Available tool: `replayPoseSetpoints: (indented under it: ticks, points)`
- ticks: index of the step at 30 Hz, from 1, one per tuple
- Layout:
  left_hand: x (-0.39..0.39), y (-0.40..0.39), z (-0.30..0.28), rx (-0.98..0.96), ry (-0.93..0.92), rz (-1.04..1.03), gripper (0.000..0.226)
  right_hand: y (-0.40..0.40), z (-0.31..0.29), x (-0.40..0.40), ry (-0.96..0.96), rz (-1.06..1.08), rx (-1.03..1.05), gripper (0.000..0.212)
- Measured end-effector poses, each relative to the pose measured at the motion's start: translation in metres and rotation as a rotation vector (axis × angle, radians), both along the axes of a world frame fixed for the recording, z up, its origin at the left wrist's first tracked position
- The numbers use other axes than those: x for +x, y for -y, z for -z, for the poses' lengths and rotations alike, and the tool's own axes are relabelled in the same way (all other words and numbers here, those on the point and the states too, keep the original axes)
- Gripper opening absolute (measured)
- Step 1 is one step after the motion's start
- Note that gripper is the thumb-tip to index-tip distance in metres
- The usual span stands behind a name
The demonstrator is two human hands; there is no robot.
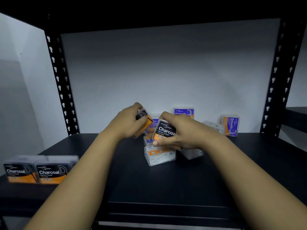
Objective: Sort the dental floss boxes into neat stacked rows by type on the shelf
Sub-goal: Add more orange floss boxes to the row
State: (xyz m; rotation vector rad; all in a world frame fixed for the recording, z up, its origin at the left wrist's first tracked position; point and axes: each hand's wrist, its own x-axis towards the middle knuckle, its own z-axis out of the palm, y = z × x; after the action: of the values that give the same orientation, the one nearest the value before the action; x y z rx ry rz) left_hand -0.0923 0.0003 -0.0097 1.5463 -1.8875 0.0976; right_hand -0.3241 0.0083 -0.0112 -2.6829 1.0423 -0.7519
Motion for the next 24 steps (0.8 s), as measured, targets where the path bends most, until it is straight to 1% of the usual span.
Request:
replayPoseSetpoints:
  ticks: [2,5,6,11,15,18,22,24]
  points:
    - [0.003,-0.012,-0.005,-0.071,-0.005,-0.007,0.043,-0.002,0.0,0.002,0.01,-0.012,-0.002,0.052]
    - [0.009,-0.029,-0.011,-0.134,0.029,0.027,0.027,-0.006,0.0,0.005,0.022,-0.008,-0.012,0.049]
    - [0.012,-0.035,-0.013,-0.141,0.052,0.036,0.027,-0.008,-0.001,0.008,0.012,-0.003,-0.019,0.049]
    - [0.035,-0.066,-0.035,-0.114,0.135,0.049,0.038,-0.02,0.001,0.026,-0.174,0.058,-0.093,0.043]
    - [0.058,-0.088,-0.043,-0.102,0.149,0.091,0.041,-0.034,0.004,0.047,-0.2,0.028,-0.096,0.04]
    - [0.078,-0.099,-0.043,-0.051,0.136,0.109,0.042,-0.043,0.006,0.068,-0.193,0.013,-0.074,0.034]
    - [0.114,-0.108,-0.041,-0.011,0.148,0.087,0.05,-0.052,0.011,0.105,-0.24,-0.002,-0.051,0.036]
    - [0.133,-0.111,-0.041,-0.003,0.134,0.071,0.05,-0.054,0.013,0.122,-0.238,-0.004,-0.043,0.042]
